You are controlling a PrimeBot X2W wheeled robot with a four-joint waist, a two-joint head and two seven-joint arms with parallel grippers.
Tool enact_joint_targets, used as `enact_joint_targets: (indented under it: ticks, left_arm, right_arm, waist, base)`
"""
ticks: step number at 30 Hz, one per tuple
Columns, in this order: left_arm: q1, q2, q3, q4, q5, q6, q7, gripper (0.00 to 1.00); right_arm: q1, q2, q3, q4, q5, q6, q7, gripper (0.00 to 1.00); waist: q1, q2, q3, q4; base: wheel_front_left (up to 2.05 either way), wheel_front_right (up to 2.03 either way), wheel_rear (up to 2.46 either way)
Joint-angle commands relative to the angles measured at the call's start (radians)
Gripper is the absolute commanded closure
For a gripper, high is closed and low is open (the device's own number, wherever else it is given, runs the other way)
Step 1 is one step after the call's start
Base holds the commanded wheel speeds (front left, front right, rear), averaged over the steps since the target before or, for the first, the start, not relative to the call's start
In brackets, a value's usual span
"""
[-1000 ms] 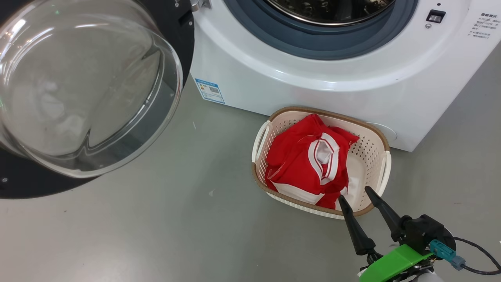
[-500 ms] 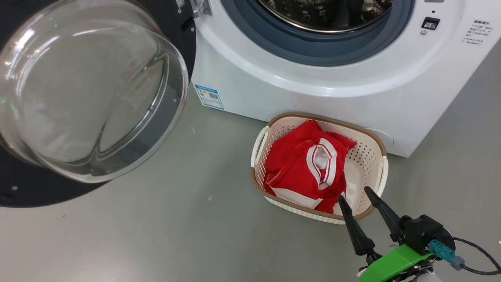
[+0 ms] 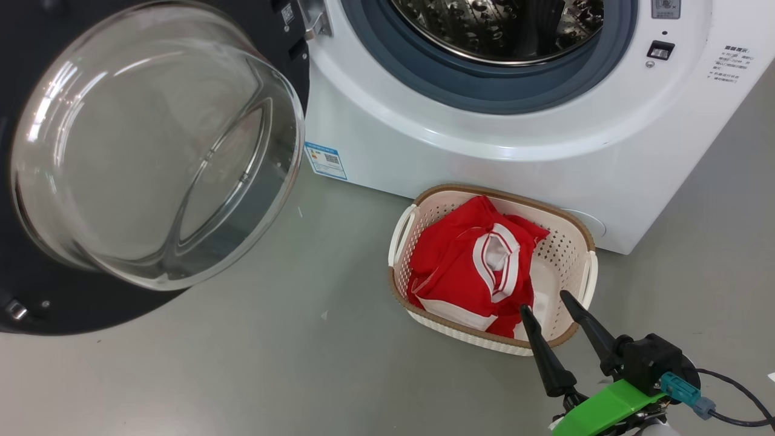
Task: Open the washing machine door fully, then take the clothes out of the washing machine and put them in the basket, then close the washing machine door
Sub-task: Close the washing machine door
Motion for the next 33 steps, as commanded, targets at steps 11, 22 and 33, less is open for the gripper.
enact_joint_targets:
  ticks: [11,22,33]
  left_arm:
    - [0.051,0.072,-0.022,-0.128,-0.05,-0.007,0.061,1.0]
    - [0.109,0.108,-0.062,-0.315,-0.141,-0.007,0.171,1.0]
    - [0.144,0.103,-0.109,-0.519,-0.198,-0.007,0.217,1.0]
  right_arm:
    - [-0.01,0.008,0.02,-0.02,-0.002,0.005,-0.006,0.0]
    - [0.011,0.007,0.004,-0.029,0.001,0.005,-0.006,0.0]
    - [0.02,0.014,-0.007,-0.039,0.005,0.005,-0.006,0.0]
  waist:
    - [0.0,-0.0001,-0.015,-0.007]
    - [0.0,-0.0001,-0.05,-0.03]
    - [0.0,-0.0001,-0.064,-0.077]
  base:
    - [0.0,0.0,0.0]
    - [0.0,0.0,0.0]
    - [0.0,0.0,0.0]
